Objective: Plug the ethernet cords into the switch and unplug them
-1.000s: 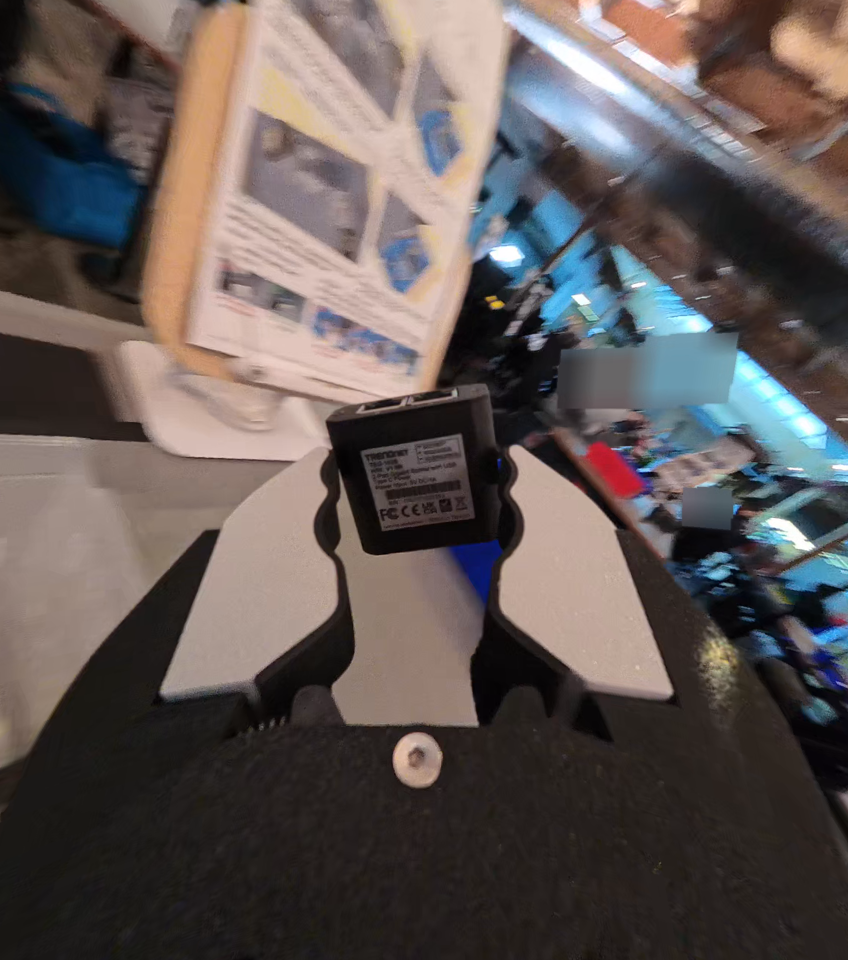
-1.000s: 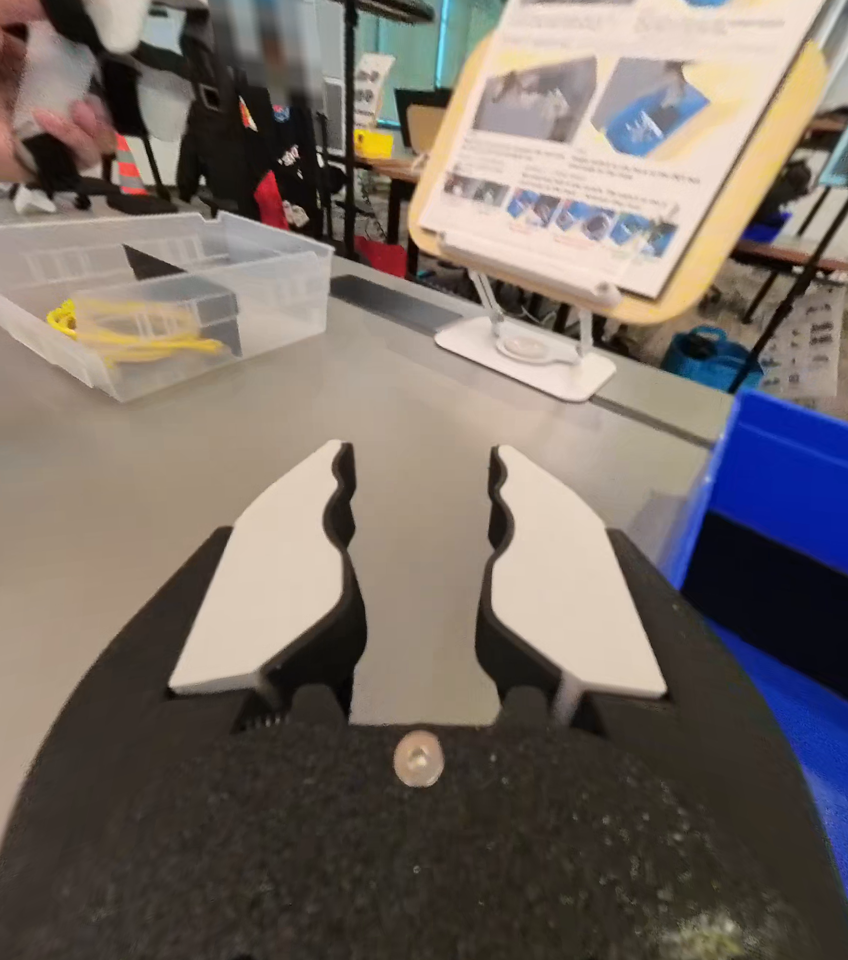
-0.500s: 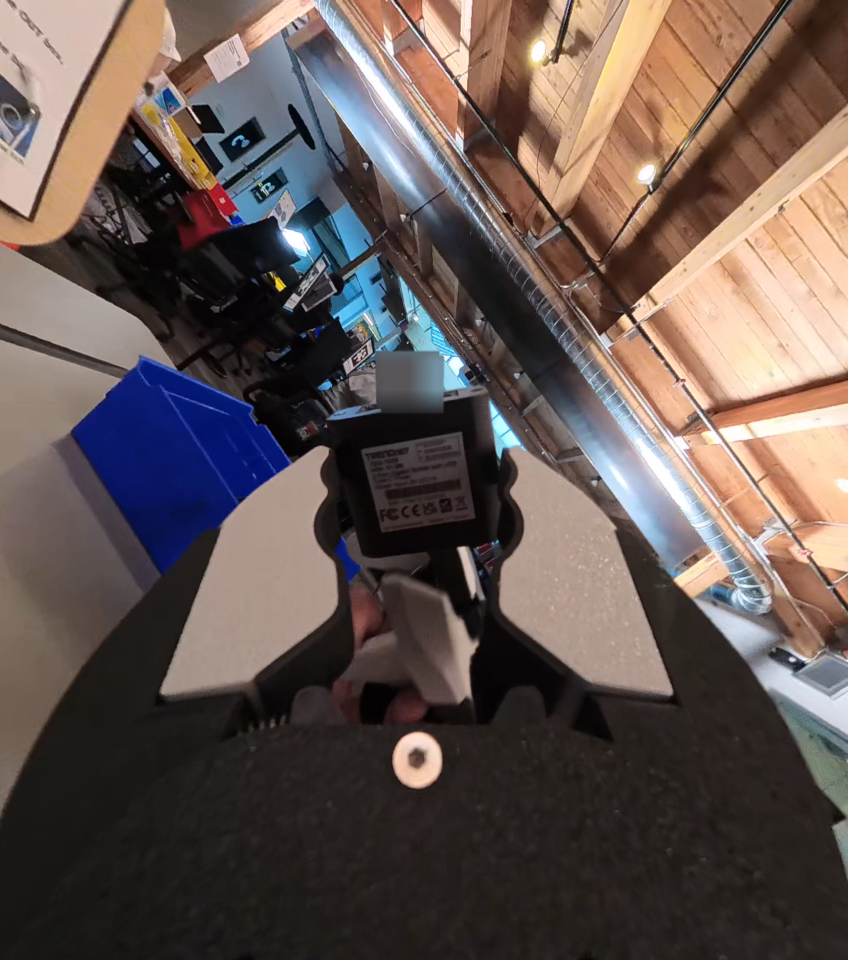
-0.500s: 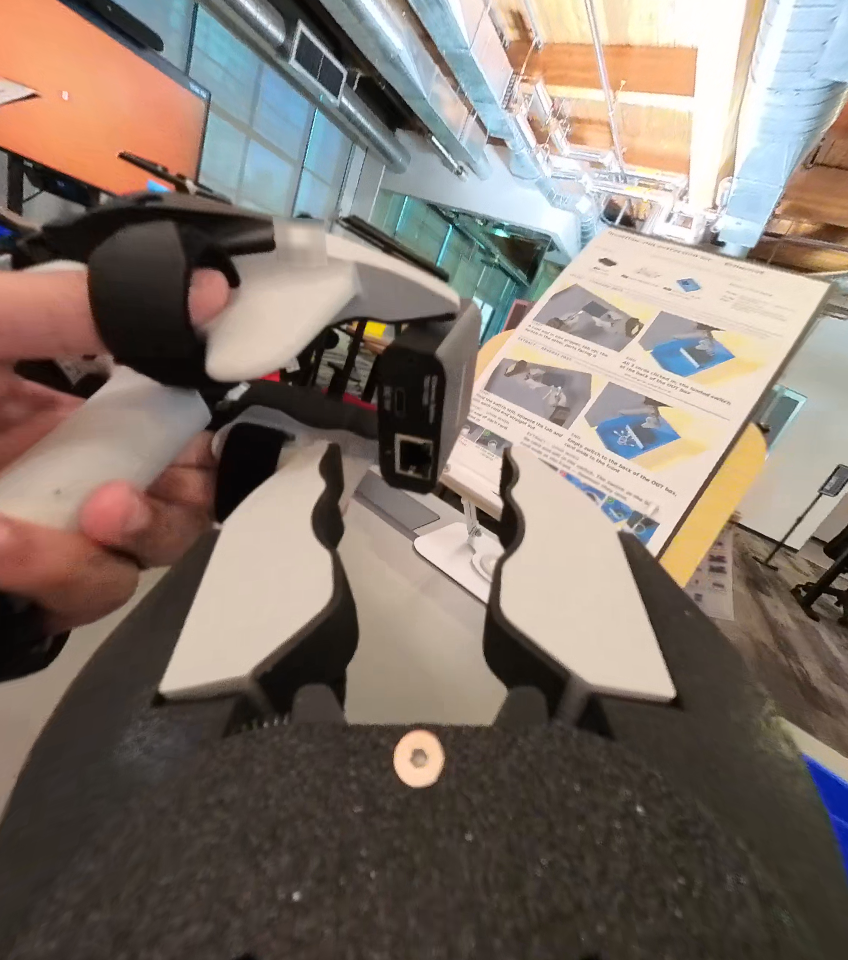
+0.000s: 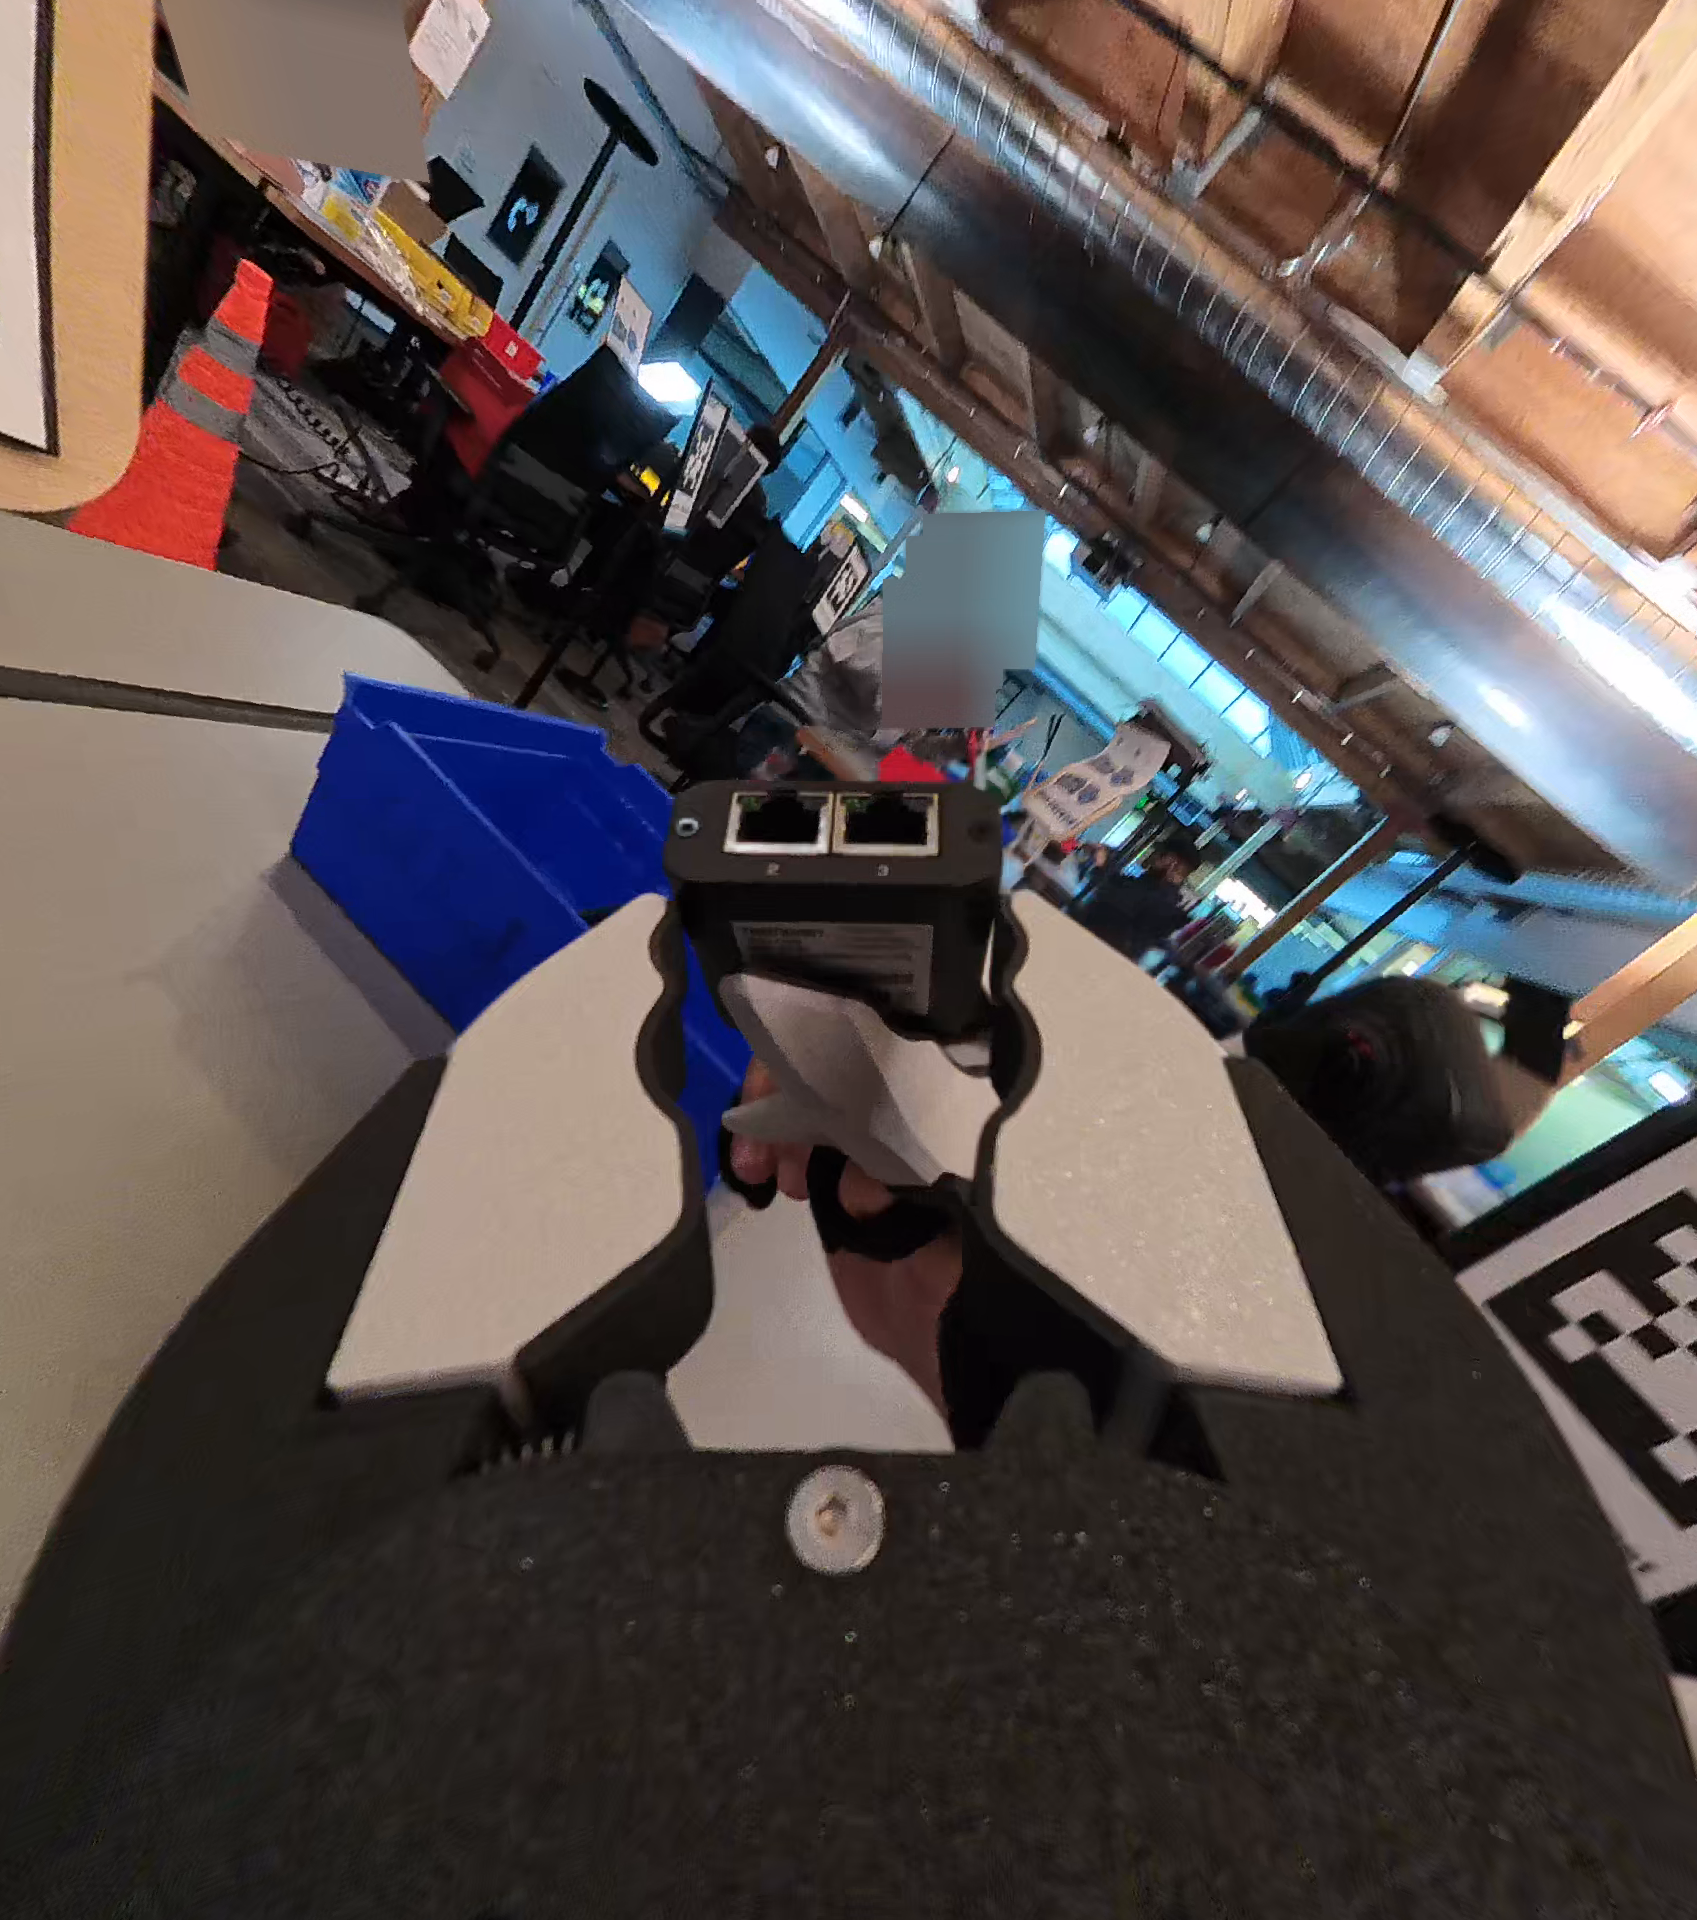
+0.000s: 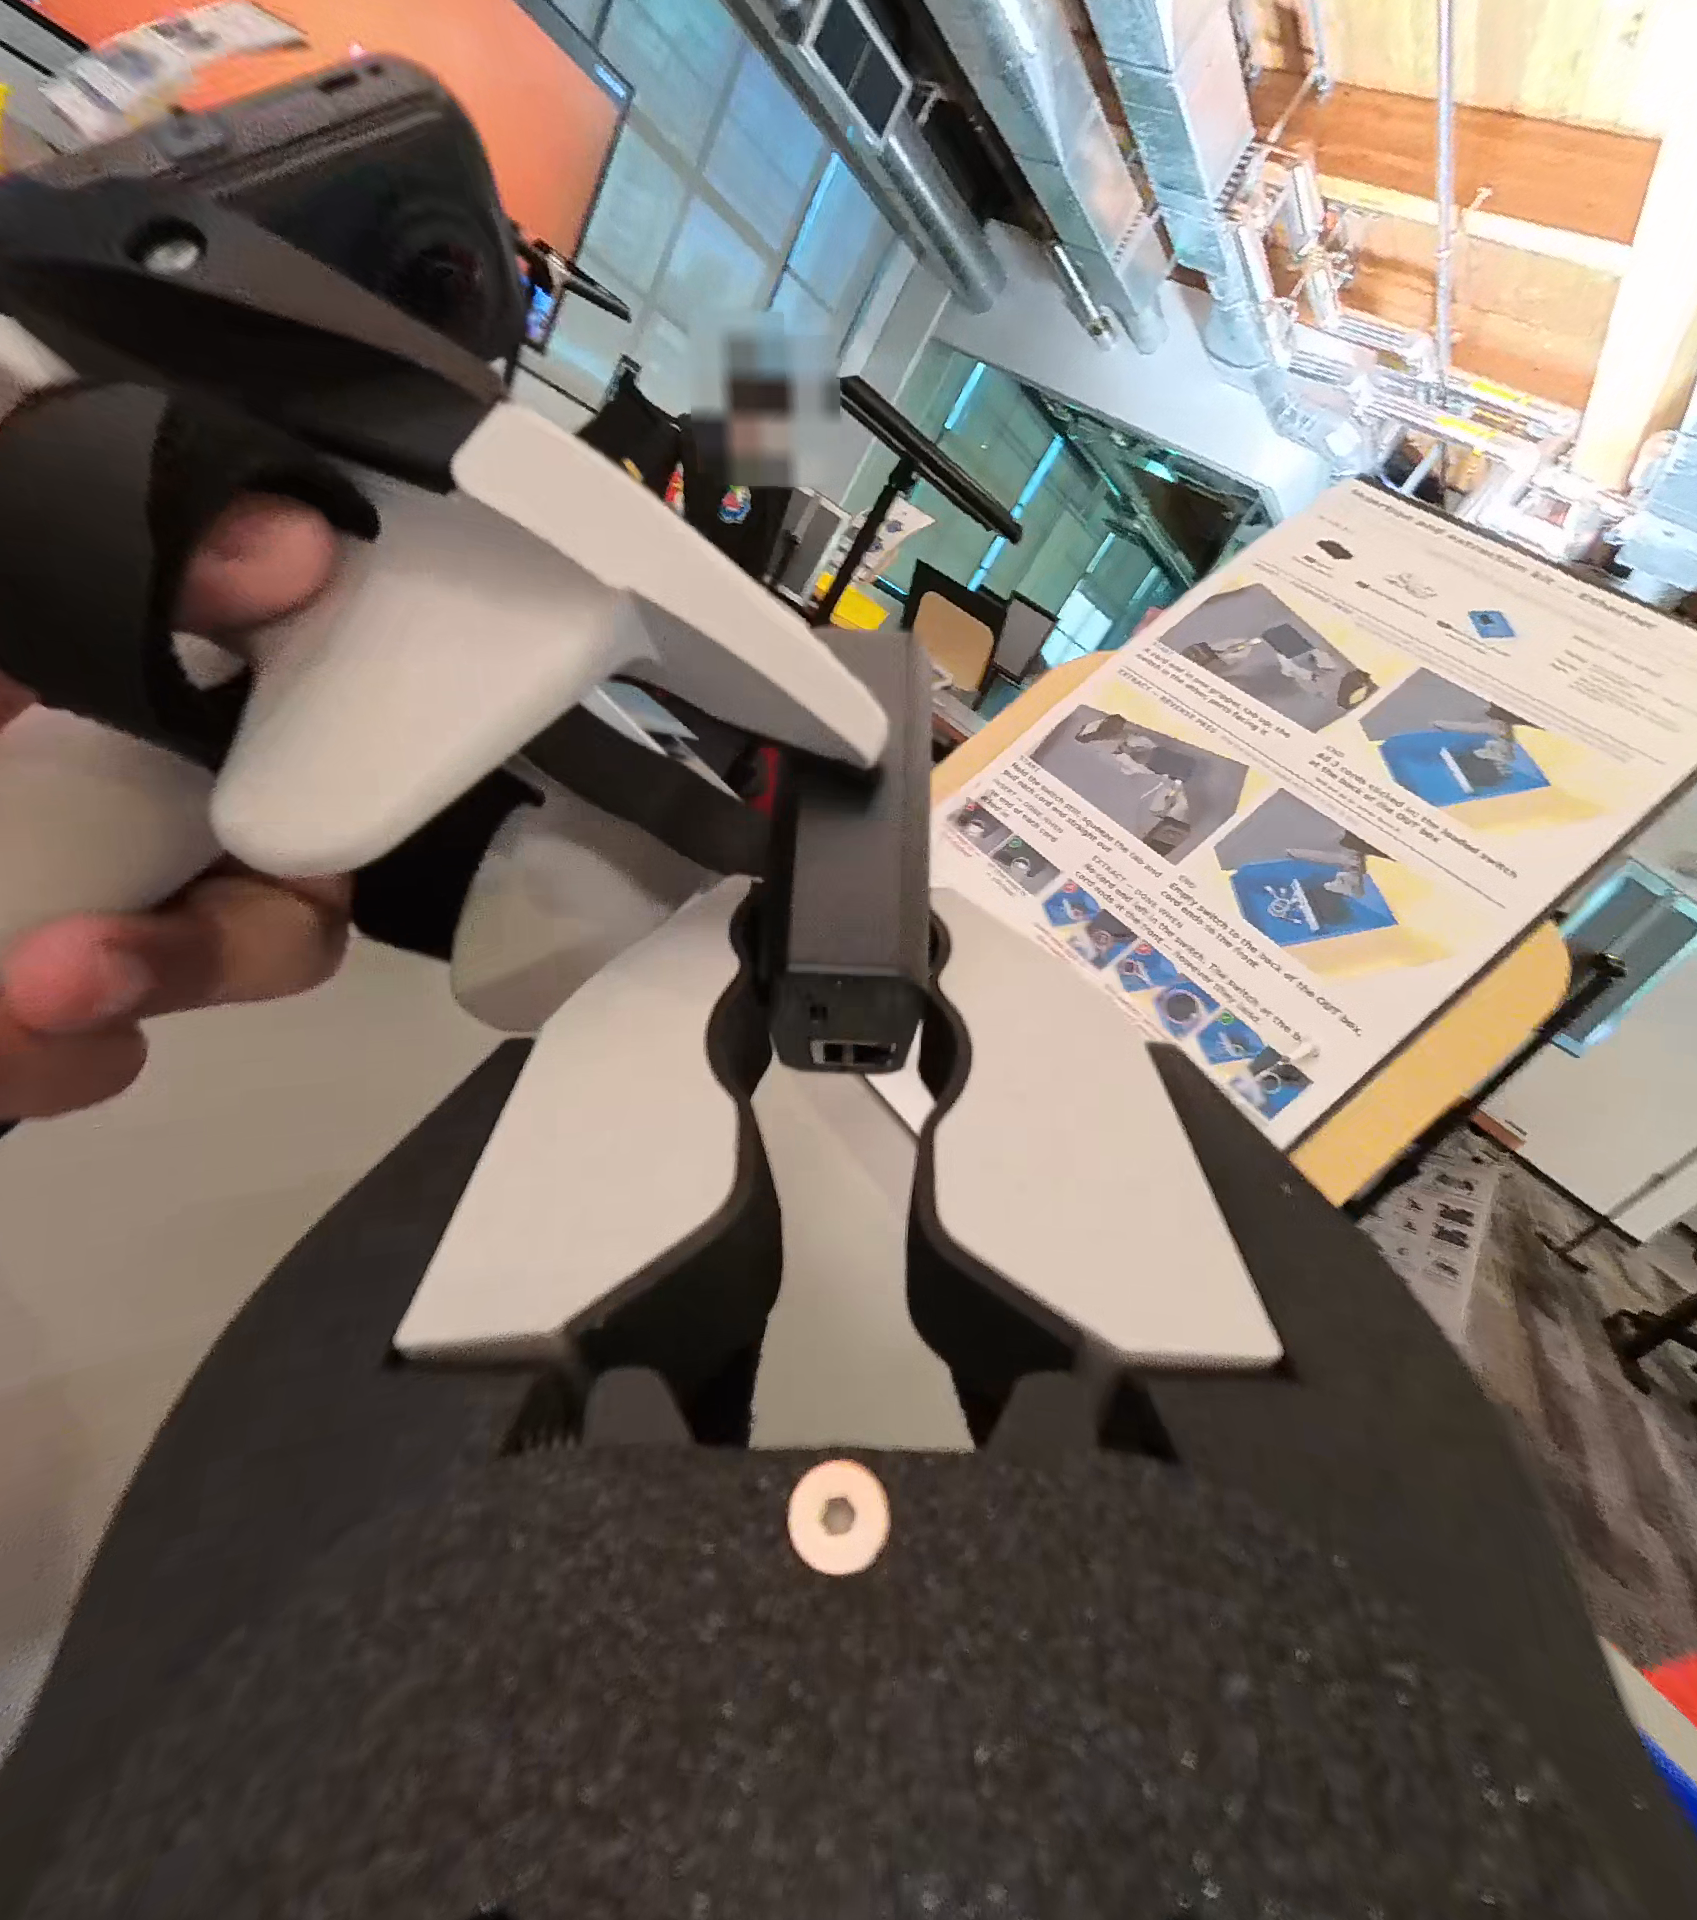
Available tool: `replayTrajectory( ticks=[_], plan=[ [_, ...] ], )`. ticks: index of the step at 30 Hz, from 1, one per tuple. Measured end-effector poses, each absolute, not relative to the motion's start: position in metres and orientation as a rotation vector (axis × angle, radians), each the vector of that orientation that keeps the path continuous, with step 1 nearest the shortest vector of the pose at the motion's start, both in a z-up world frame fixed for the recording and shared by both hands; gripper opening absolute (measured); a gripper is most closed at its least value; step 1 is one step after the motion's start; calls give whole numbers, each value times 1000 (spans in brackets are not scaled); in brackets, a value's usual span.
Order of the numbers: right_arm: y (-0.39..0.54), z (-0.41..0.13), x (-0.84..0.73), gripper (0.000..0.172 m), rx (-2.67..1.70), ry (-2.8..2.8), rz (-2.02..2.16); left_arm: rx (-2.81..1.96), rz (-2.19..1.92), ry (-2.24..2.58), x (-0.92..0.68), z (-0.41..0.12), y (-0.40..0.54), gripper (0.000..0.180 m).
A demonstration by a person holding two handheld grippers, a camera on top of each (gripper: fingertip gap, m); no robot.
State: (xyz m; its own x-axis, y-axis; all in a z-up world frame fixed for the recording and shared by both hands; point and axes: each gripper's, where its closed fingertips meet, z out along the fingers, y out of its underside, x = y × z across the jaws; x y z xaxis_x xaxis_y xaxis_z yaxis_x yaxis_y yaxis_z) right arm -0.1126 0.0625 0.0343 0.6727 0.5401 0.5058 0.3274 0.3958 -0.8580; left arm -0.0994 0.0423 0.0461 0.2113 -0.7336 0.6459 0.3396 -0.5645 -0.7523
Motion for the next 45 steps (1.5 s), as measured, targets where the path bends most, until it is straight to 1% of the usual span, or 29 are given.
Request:
replayTrajectory(
  ticks=[3, 7, 9, 12, 15, 17, 18, 19, 21, 29, 30, 33, 38, 39, 45],
  plan=[
    [61, 32, -113, 24, -1216, -888, 206, -1601, -1378, 460, -100, 44, 39, 55],
    [65, 22, -114, 24, -1267, -928, 141, -1565, -1047, 597, -103, 42, 36, 55],
    [66, 20, -113, 24, -1268, -940, 101, -1554, -952, 650, -102, 42, 34, 55],
    [67, 18, -111, 23, -1283, -960, 77, -1588, -988, 656, -101, 40, 35, 57],
    [70, 14, -107, 24, -1278, -993, -32, -1613, -992, 689, -100, 34, 37, 60],
    [69, 8, -107, 24, -1269, -1035, -64, -1602, -996, 693, -100, 37, 38, 69],
    [69, 5, -108, 24, -1263, -1055, -80, -1601, -988, 695, -101, 38, 39, 69],
    [69, 3, -107, 24, -1249, -1067, -111, -1605, -972, 712, -101, 38, 38, 68],
    [69, 3, -105, 24, -1220, -1068, -153, -1637, -886, 768, -103, 31, 41, 59],
    [69, -7, -104, 25, -1186, -1139, -176, -1754, -805, 881, -104, 16, 41, 59],
    [74, -12, -102, 26, -1241, -1138, -182, -1751, -746, 879, -104, 13, 43, 59],
    [85, -25, -99, 47, -1372, -1143, -224, -1770, -547, 837, -108, 3, 53, 59],
    [78, -27, -107, 40, -1318, -1199, -259, -1759, -642, 804, -94, 1, 46, 58],
    [79, -24, -104, 27, -1302, -1182, -294, -1766, -629, 811, -94, -1, 45, 59],
    [73, -19, -104, 25, -1237, -1174, -246, -1755, -602, 800, -92, 2, 39, 59]
  ],
)
